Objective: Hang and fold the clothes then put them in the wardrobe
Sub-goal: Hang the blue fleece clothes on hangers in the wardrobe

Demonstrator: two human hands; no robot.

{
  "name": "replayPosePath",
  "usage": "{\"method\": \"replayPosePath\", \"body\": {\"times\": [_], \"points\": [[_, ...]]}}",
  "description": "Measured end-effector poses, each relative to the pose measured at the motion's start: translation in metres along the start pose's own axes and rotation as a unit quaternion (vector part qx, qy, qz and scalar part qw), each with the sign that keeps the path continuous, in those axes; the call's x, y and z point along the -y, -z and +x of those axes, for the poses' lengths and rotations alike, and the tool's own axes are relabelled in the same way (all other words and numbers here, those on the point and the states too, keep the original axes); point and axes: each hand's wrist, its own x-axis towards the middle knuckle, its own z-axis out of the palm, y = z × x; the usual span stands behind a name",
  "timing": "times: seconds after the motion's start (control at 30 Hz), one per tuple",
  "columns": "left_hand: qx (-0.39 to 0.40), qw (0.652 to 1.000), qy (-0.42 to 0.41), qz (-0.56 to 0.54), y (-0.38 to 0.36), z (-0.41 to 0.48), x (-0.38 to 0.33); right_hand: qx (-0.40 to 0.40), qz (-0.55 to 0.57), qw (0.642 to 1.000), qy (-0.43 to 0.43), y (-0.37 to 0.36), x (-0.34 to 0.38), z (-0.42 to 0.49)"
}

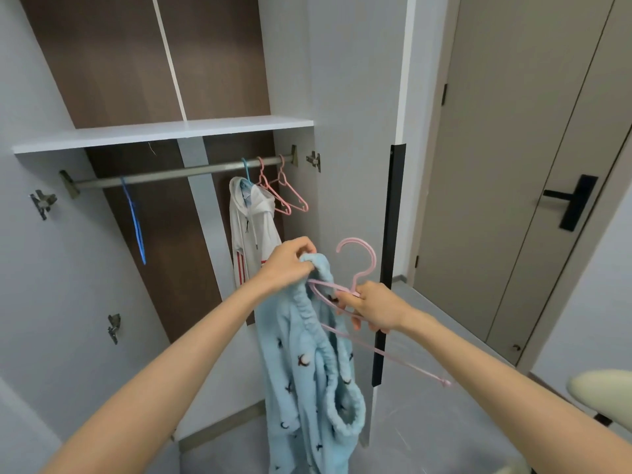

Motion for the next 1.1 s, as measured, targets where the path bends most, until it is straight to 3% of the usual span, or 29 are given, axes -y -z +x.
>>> {"method": "replayPosePath", "body": {"times": [0.17, 0.3, 0.43, 0.5, 0.6, 0.67, 0.73, 0.8, 0.87, 0.93, 1.1], "points": [[0.067, 0.996, -0.006, 0.064, 0.004, 0.001, -0.001, -0.063, 0.04, 0.997, 0.03, 0.003, -0.01, 0.002], [0.162, 0.987, -0.015, 0.007, 0.004, -0.005, 0.003, -0.08, 0.073, 0.994, 0.03, 0.008, -0.021, -0.001], [0.087, 0.971, -0.137, 0.174, -0.008, -0.008, 0.009, -0.094, 0.011, 0.995, 0.03, 0.017, -0.025, -0.006], [0.041, 0.971, -0.16, 0.173, -0.012, -0.008, 0.007, -0.128, -0.016, 0.991, 0.025, 0.021, -0.023, -0.008], [0.008, 0.979, -0.157, 0.126, -0.013, -0.004, 0.0, -0.301, -0.068, 0.95, 0.053, 0.021, -0.018, -0.006], [-0.018, 0.982, -0.152, 0.115, -0.01, -0.002, -0.004, -0.442, -0.072, 0.887, 0.11, 0.016, -0.016, -0.007], [-0.046, 0.985, -0.137, 0.096, -0.004, -0.001, -0.004, -0.519, -0.047, 0.84, 0.15, 0.007, -0.015, -0.01], [-0.062, 0.986, -0.133, 0.074, 0.004, -0.004, -0.003, -0.477, 0.032, 0.857, 0.192, -0.006, -0.022, -0.012], [-0.065, 0.988, -0.13, 0.049, 0.01, -0.007, -0.003, -0.356, 0.11, 0.91, 0.182, -0.02, -0.029, -0.013], [-0.07, 0.989, -0.126, 0.023, 0.015, -0.011, -0.006, -0.245, 0.091, 0.953, 0.156, -0.035, -0.032, -0.009], [-0.089, 0.991, -0.094, -0.034, 0.028, -0.017, -0.013, -0.035, 0.147, 0.981, 0.121, -0.065, -0.022, 0.01]]}}
